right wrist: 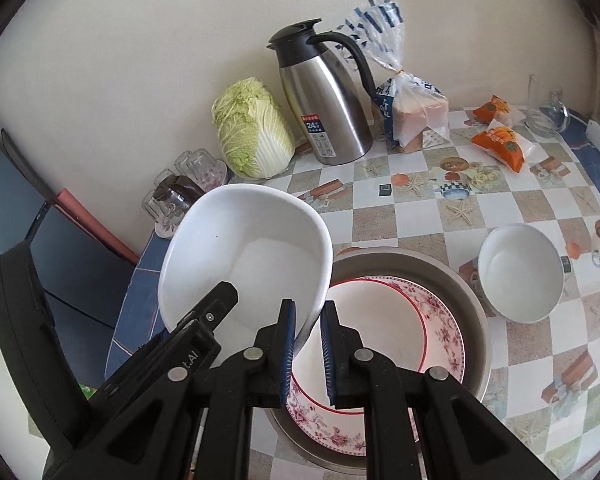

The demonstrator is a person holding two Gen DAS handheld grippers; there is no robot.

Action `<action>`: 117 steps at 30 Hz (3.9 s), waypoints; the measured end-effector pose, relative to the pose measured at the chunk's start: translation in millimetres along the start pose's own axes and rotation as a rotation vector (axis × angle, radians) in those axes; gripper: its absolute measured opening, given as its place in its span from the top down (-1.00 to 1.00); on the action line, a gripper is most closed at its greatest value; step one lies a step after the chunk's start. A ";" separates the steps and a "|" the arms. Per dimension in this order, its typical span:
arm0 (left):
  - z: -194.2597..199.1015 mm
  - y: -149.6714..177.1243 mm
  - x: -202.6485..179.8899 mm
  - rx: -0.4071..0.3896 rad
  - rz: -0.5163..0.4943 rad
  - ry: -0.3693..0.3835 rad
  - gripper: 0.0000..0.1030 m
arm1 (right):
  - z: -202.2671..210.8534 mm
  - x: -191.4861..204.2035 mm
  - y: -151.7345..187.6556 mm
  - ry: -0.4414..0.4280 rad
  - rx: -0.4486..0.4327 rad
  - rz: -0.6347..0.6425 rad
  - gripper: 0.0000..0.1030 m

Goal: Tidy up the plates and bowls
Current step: 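Lift the white square bowl with both grippers and carry it over the basin, then lower the white square bowl into the red-rimmed bowl with both grippers, then open both grippers to release the square bowl and withdraw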

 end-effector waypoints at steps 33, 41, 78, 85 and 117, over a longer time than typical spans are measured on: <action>-20.9 46.8 -38.5 0.150 -0.090 -0.020 0.46 | 10.3 -68.0 19.8 0.013 0.011 -0.145 0.73; -24.0 58.0 -35.7 0.194 -0.073 -0.016 0.45 | 8.7 -68.1 23.9 0.031 0.028 -0.127 0.68; -25.2 50.6 -21.8 0.203 0.009 -0.003 0.40 | -1.2 -73.3 31.1 0.028 0.064 -0.152 0.66; -21.0 44.2 -18.2 0.183 0.011 -0.019 0.37 | -1.5 -74.2 31.2 0.027 0.067 -0.157 0.66; -6.9 28.9 -10.5 0.049 -0.015 -0.237 -0.91 | 21.5 -127.5 7.9 0.148 -0.002 -0.087 -1.00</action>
Point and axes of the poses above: each gripper's, at about its wrist camera, not at the fingertips, and z roughly against the way its jaws point, x to its left, y to its underside, the point moved 9 cm from there along -z, roughly the way its jaws point, and after that the axes turned 8 degrees about -x, right-handed, at the moved point
